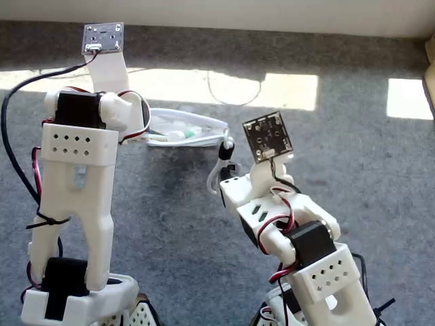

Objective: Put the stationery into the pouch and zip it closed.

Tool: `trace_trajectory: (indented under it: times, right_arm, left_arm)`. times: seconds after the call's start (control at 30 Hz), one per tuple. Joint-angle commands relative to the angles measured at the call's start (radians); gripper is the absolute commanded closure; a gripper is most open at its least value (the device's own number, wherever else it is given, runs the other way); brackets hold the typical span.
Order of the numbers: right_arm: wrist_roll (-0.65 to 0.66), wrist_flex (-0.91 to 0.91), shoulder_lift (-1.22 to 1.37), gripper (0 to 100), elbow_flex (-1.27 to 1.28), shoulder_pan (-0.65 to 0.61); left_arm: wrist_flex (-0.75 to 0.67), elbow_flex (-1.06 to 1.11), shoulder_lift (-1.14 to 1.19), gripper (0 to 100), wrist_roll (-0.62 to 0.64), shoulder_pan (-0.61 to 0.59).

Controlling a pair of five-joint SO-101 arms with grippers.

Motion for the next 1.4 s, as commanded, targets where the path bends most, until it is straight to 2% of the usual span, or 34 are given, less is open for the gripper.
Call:
trace_trajectory:
  times: [0.0,0.13,0.4,0.57,0.93,1.37]
  right_arm:
    - [0.009,-0.051,-0.028,71.2,-0.005,0.008]
    - [0.009,-0.084,-0.091,71.1,0.047,0.008]
    - [0.015,-0.297,-0.389,71.1,0.334,0.005]
    - [0.015,-0.349,-0.398,71.1,0.394,-0.001]
    - [0.015,-0.656,-0.400,71.2,0.558,-0.039]
    - [0.015,-0.880,-0.404,71.4,0.667,-0.036]
  left_arm:
    - [-0.006,-0.001,-0.005,99,-0.006,-0.013]
    - [-0.006,0.005,-0.005,99,-0.006,-0.013]
    - [-0.071,0.070,-0.013,99,-0.006,-0.012]
    - [-0.069,0.070,-0.013,99,-0.006,-0.012]
    - [-0.069,0.070,-0.013,99,-0.006,-0.010]
    - [-0.069,0.070,-0.010,99,-0.006,-0.008]
